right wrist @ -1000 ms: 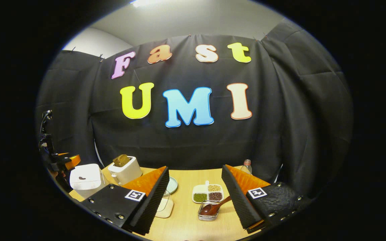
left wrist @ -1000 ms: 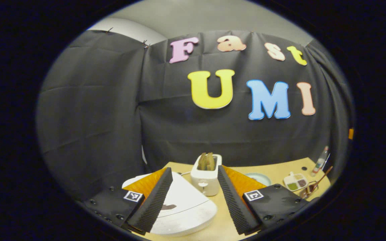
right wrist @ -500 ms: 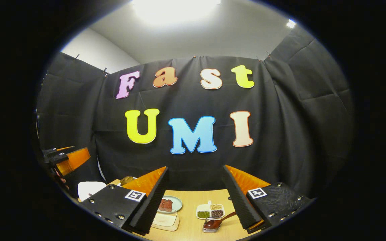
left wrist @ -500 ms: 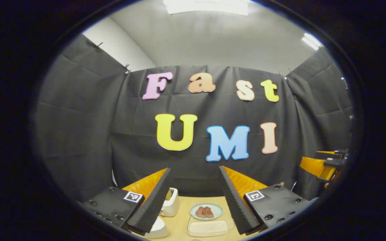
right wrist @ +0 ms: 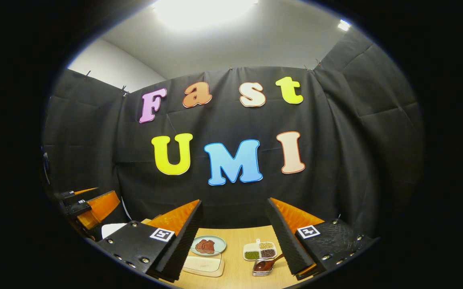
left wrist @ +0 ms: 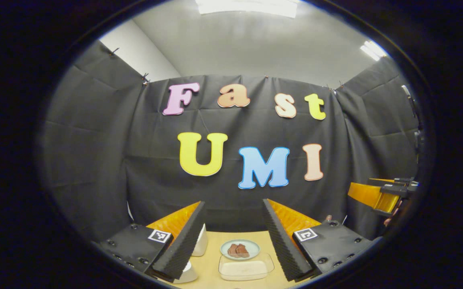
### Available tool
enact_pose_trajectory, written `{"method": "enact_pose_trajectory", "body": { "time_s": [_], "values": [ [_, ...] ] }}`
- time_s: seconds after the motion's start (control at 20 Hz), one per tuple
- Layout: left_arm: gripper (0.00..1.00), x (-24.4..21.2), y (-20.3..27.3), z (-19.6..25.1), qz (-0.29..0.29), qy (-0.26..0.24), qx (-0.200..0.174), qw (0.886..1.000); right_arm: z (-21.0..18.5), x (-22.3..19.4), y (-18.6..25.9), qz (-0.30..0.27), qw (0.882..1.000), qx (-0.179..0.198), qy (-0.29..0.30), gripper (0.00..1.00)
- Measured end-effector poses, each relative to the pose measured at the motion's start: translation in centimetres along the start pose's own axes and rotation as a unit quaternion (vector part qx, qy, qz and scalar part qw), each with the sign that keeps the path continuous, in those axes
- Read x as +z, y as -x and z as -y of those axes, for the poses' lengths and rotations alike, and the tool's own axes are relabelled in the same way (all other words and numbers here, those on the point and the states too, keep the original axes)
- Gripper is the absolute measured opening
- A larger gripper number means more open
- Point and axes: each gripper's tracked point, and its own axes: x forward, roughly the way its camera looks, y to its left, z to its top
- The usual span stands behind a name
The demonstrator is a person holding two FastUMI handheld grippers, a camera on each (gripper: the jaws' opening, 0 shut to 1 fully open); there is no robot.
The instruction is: Close the left gripper, press the button to open the rice cooker; take a wooden spoon from the chopstick holder with the right hand, scoop a spoonful of rice and pour it into the rice cooker, then put the wooden spoon back into the chopstick holder.
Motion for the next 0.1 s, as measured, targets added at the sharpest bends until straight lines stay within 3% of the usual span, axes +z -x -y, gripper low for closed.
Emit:
{"method": "enact_pose_trajectory", "body": {
  "time_s": [0.1],
  "values": [
    [0.94,0.19,-0.11,-0.18,0.000,0.000,0.000,1.000,-0.04,0.05,0.23,0.000,1.000,-0.007,-0.001,0.95]
  ]
}}
